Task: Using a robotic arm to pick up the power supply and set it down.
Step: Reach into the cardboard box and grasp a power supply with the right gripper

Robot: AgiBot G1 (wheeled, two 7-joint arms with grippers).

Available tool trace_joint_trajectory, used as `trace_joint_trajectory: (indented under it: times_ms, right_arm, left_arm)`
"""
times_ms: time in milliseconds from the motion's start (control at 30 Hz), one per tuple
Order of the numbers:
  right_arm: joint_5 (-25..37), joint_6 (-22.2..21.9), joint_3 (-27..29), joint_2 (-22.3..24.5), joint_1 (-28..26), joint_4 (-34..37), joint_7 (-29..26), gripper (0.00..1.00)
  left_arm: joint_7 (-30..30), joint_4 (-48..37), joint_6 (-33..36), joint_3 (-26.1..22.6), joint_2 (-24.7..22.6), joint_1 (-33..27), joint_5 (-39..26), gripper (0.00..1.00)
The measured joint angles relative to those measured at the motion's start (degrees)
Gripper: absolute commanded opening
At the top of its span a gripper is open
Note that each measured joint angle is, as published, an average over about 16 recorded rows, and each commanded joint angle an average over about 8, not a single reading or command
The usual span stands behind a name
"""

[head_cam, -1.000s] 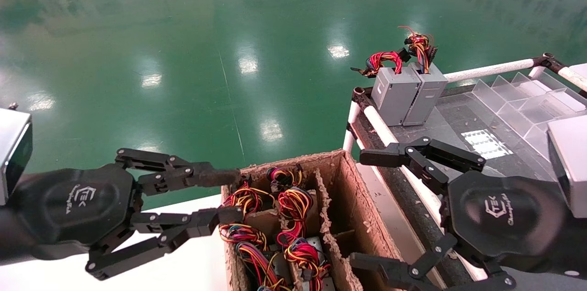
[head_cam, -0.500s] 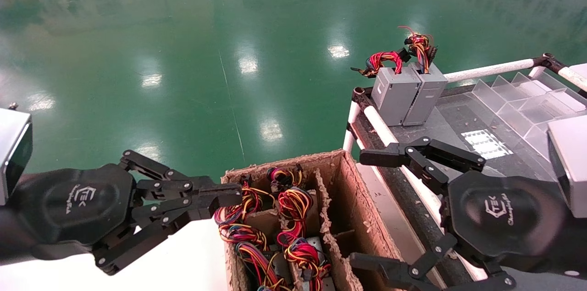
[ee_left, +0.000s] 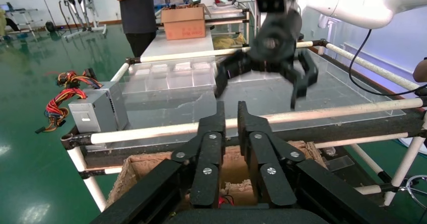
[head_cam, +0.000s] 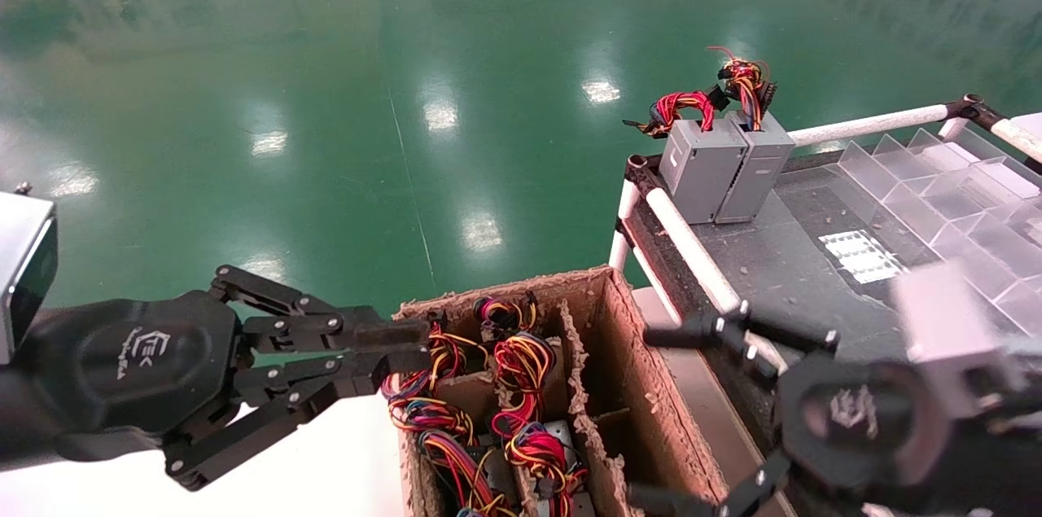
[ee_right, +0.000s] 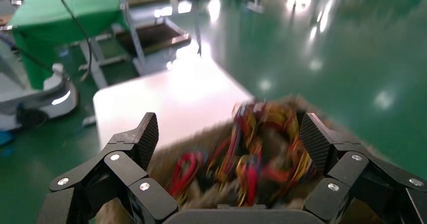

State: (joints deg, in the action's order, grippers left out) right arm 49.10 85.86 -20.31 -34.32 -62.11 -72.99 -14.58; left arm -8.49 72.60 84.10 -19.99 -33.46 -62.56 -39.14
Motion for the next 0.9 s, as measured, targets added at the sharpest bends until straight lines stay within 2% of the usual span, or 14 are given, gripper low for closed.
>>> trace_joint_trajectory:
  times_ms: [400, 467, 667, 733, 900]
  right_arm:
    - [12.7, 3.3, -9.0, -4.0, -4.8, 1.4, -3.3, 0.98]
    - [14.3, 3.6, -10.4, -4.8, -5.5, 1.7, -3.1, 0.79]
    - [18.1, 3.4, -13.6, -6.6, -6.9, 1.8, -1.9, 0.05]
    - [19.0, 3.1, -14.4, -7.0, -7.1, 1.5, -1.4, 0.0]
    - [20.6, 2.2, -15.5, -7.4, -7.2, 0.0, -0.2, 0.0]
  left_arm:
    - [0.0, 0.0, 0.0, 0.0, 0.0, 0.0, 0.0, 1.0]
    - [0.0, 0.0, 0.0, 0.0, 0.0, 0.0, 0.0, 1.0]
    - [0.0, 0.0, 0.0, 0.0, 0.0, 0.0, 0.0, 1.0]
    - [0.0, 0.0, 0.0, 0.0, 0.0, 0.0, 0.0, 1.0]
    - [0.0, 0.0, 0.0, 0.0, 0.0, 0.0, 0.0, 1.0]
